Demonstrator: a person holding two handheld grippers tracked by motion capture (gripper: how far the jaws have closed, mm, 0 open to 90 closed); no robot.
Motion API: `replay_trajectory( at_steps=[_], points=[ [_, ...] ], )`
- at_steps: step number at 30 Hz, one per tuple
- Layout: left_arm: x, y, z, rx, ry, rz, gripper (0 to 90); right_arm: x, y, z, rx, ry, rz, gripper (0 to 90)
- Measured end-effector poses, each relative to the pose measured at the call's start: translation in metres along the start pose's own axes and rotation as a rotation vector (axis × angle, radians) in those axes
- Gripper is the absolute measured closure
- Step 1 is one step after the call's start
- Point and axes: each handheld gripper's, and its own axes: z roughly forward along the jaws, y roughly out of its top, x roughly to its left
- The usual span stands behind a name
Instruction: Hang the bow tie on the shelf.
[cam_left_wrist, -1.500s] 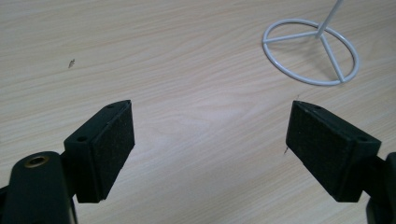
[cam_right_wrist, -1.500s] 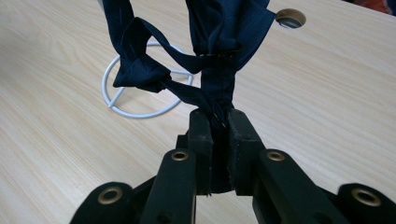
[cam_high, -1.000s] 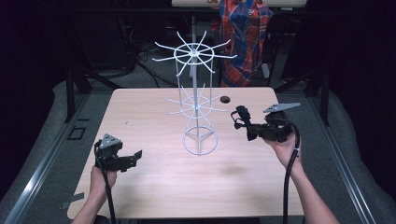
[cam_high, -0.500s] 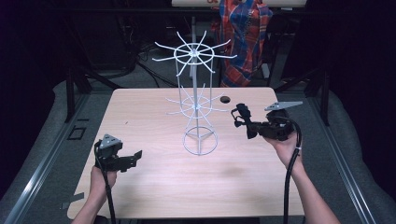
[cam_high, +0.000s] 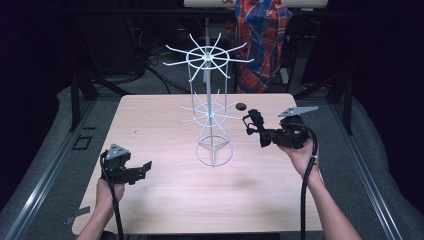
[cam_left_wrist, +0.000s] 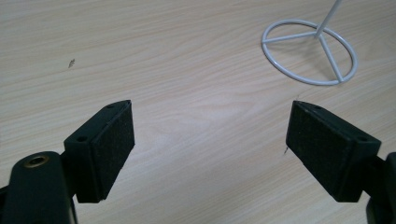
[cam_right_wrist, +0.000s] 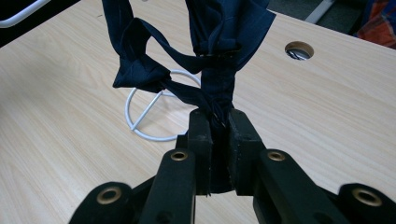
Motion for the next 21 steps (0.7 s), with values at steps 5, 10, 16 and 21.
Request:
replay_trajectory(
  at_steps=[5,10,16,21],
  points=[
    [0.000,0.000,0.000,0.000,0.002,0.004,15.7,-0.002,0.000,0.001,0.008,0.002,0.013,81.5],
    [0.000,-0.001,0.000,0.003,0.005,-0.003,15.7,-0.002,0.000,0.005,0.009,0.012,0.012,81.5],
    [0.004,-0.004,-0.004,0.000,0.016,-0.019,15.7,0.003,0.005,0.014,0.041,0.016,0.000,81.4],
    [0.005,-0.005,-0.004,0.003,0.022,-0.023,15.7,0.003,0.007,0.019,0.038,0.016,-0.001,81.4]
  ],
)
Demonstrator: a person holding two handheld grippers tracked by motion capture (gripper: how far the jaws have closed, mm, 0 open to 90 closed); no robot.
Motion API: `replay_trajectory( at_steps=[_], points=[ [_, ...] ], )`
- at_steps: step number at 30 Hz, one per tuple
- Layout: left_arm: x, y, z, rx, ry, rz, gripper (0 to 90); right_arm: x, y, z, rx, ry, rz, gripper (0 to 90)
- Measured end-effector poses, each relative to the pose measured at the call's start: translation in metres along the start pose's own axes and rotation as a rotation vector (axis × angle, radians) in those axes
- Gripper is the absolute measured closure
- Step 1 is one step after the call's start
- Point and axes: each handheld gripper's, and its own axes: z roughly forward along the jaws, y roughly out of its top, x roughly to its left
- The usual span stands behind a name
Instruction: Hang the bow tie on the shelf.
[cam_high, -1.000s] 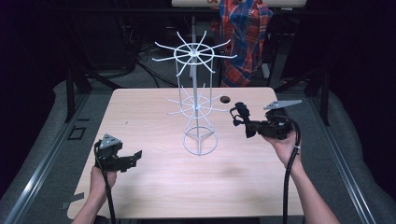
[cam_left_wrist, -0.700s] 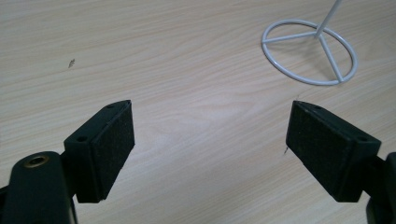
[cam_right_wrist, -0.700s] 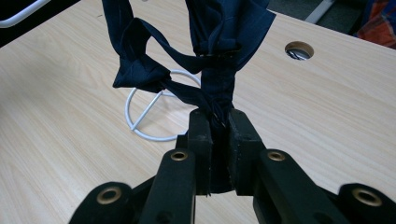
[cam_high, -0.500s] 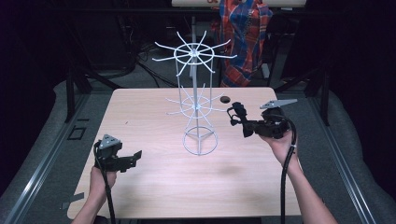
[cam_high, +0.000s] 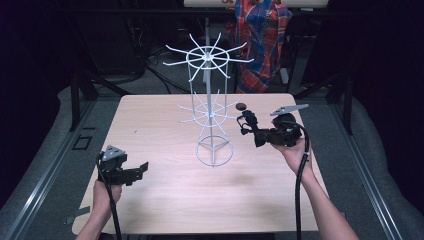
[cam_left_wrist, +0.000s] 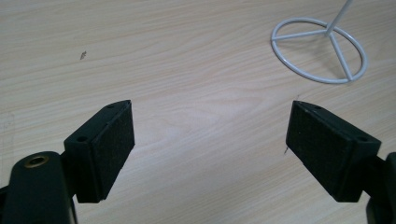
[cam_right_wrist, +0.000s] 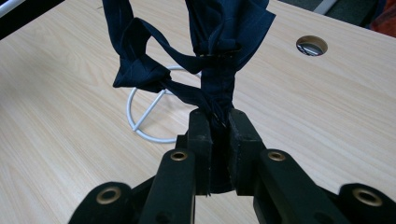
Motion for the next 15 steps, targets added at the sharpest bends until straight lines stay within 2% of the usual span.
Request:
replay_trajectory(
  at_steps=[6,15],
  points=[
    [0.000,-0.001,-0.003,-0.003,0.001,-0.002,15.7,0.002,0.005,0.007,0.010,0.010,0.010,81.4],
    [0.002,-0.002,-0.003,-0.005,0.000,-0.005,15.7,0.014,0.015,0.016,-0.006,0.003,-0.029,81.3]
  ],
)
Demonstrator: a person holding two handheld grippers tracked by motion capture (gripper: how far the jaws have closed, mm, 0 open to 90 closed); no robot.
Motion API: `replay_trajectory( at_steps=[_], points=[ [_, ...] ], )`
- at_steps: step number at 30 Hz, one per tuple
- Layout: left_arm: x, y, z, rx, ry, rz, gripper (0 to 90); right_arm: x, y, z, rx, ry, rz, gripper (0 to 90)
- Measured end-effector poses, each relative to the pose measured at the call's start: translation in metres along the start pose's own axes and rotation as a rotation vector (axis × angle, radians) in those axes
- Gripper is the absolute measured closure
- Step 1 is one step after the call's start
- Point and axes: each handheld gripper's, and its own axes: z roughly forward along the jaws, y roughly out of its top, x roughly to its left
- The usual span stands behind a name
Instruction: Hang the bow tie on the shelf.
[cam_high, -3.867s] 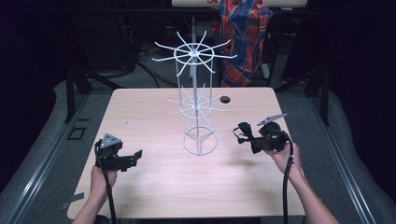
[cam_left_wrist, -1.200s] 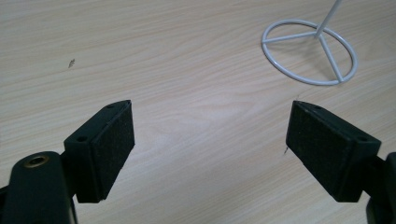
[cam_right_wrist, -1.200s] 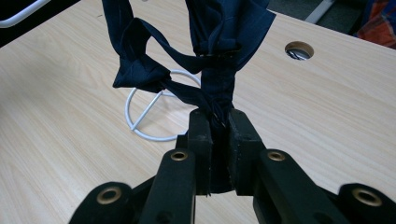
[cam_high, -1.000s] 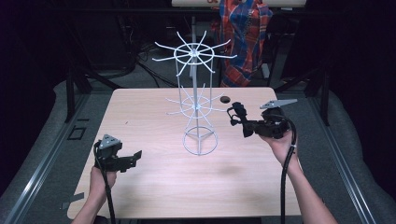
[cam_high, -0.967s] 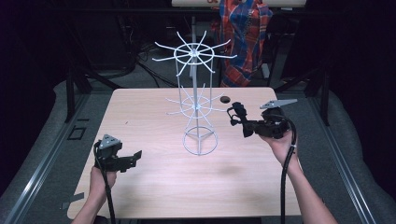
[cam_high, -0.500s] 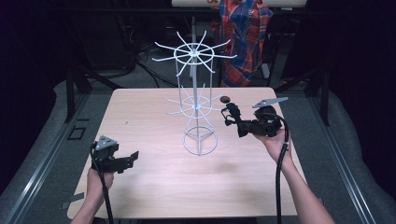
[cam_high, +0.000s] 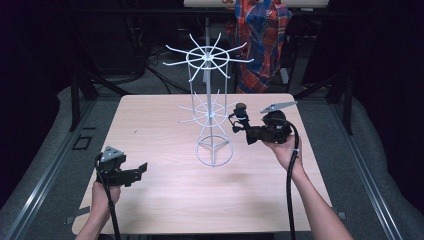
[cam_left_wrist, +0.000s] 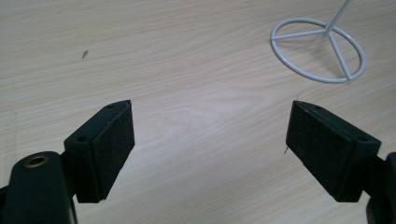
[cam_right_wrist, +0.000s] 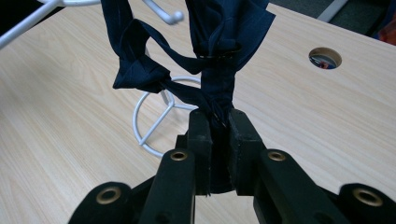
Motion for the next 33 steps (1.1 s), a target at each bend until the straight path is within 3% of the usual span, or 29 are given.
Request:
replay_trajectory(
  at_steps=[18,33],
  points=[
    [0.000,-0.001,-0.001,0.000,0.005,-0.005,15.7,0.008,0.008,0.025,0.024,0.003,0.000,81.0],
    [0.001,-0.001,-0.002,0.000,0.000,0.001,15.7,0.009,0.003,0.041,0.066,-0.002,0.006,80.5]
  ],
)
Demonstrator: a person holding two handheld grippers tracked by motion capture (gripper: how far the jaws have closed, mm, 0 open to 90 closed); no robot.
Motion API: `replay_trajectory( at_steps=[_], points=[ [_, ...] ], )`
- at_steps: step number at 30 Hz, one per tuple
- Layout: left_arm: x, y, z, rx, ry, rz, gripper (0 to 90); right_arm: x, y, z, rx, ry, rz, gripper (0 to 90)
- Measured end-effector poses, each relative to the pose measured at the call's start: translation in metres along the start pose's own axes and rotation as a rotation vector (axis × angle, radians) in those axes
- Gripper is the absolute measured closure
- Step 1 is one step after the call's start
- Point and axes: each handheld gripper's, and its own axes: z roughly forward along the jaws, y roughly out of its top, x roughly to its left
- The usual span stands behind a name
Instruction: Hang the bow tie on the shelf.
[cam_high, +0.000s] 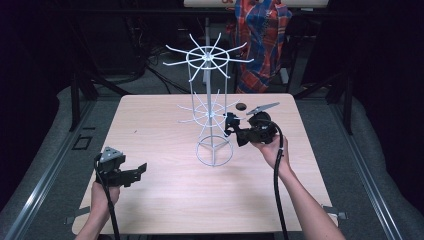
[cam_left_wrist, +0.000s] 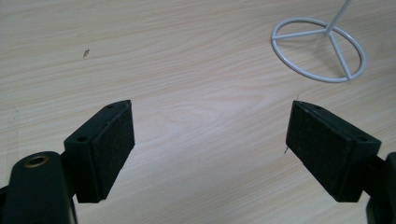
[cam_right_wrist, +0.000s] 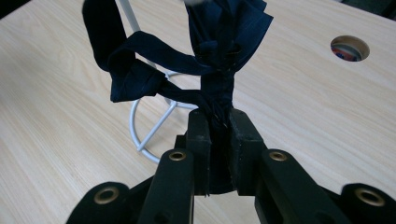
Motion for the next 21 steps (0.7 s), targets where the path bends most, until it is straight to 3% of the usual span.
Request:
replay_trajectory(
  at_steps=[12,21],
  points=[
    [-0.0006,0.0003,0.0006,0.004,0.001,0.003,15.7,-0.0008,-0.0039,0.0064,0.026,0.006,-0.007,79.7],
    [-0.0011,0.0003,0.0014,0.008,-0.004,0.005,15.7,0.0011,-0.0045,0.0065,0.016,0.010,-0.005,77.0]
  ],
)
